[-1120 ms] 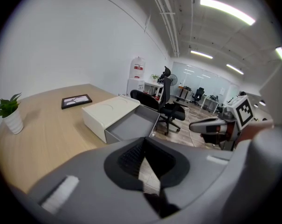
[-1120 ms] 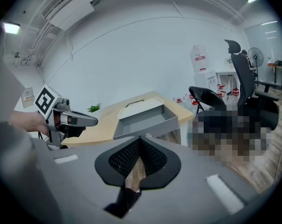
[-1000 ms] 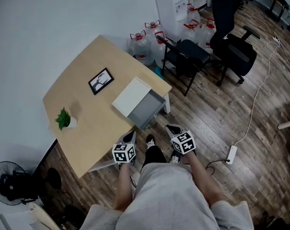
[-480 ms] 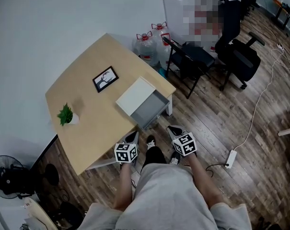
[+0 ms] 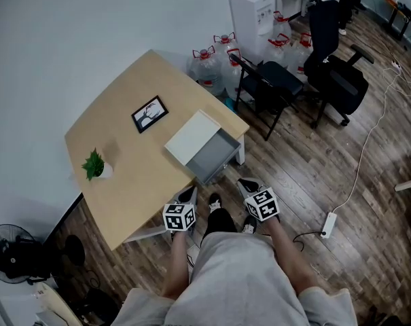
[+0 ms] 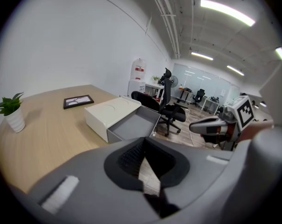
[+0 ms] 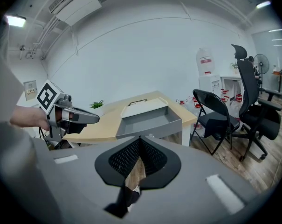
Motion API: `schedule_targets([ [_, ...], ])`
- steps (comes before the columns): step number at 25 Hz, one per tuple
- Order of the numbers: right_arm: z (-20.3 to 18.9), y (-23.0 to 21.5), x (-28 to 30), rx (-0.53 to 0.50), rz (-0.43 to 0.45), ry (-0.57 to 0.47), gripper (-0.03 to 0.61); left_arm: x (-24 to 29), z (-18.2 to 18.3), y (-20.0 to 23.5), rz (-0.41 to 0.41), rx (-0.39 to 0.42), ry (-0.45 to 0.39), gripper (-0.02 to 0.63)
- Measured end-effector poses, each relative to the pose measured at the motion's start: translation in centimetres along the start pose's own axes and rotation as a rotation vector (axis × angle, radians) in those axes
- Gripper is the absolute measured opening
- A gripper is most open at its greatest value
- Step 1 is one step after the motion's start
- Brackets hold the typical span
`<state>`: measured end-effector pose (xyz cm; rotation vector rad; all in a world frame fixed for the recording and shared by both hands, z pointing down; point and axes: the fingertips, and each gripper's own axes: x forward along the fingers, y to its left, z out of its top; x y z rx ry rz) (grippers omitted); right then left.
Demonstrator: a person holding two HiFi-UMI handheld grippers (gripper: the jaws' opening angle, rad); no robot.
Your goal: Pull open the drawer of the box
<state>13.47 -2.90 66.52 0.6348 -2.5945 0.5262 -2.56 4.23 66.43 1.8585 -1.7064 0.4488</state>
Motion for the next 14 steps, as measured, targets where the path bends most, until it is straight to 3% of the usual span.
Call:
schedule_targets([
  [14, -0.24, 0.85, 0.98, -0.027, 0.008, 0.020, 0.002, -0.22, -0.61, 0.87, 0.001, -0.007, 0.002, 0.054],
])
